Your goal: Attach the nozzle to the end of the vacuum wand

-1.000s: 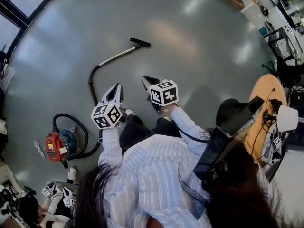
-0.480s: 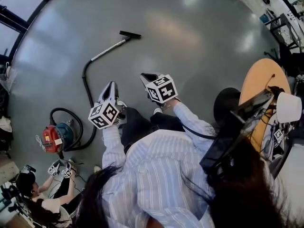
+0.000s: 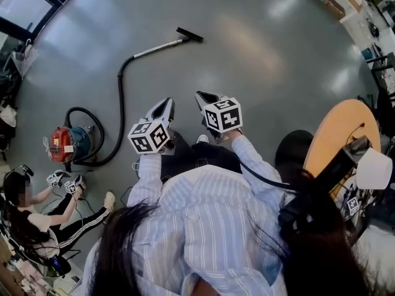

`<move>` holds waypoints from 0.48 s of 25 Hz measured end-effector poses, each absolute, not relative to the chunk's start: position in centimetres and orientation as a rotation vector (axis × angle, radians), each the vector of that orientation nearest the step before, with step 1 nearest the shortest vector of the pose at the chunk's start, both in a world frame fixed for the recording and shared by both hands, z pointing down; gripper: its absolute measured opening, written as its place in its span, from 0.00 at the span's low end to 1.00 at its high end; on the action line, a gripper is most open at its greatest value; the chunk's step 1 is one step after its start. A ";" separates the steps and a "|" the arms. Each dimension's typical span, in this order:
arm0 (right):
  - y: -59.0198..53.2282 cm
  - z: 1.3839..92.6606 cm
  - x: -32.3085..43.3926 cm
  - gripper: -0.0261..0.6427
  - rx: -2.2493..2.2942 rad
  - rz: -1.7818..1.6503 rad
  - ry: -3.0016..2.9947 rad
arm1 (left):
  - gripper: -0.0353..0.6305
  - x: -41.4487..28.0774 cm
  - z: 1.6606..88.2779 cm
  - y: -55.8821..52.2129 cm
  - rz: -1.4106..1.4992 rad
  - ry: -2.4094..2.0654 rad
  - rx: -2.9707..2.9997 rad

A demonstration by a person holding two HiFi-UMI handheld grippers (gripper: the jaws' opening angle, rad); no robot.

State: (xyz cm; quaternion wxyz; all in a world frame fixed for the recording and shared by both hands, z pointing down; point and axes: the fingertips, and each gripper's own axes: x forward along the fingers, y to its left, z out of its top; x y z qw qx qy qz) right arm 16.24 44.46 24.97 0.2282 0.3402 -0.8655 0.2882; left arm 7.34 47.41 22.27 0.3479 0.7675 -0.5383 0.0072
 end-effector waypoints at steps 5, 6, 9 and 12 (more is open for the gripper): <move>45.2 24.7 16.7 0.06 0.932 0.807 -2.400 | 0.06 8.3 21.7 48.4 0.045 -1.397 2.016; 45.2 24.7 16.7 0.06 0.931 0.808 -2.403 | 0.06 8.3 21.6 48.6 0.052 -1.403 2.018; 45.4 24.6 16.8 0.06 0.935 0.804 -2.411 | 0.06 8.2 21.6 49.0 0.082 -1.415 2.023; 45.3 24.6 17.1 0.06 0.953 0.818 -2.421 | 0.06 8.3 21.6 48.9 0.105 -1.413 2.036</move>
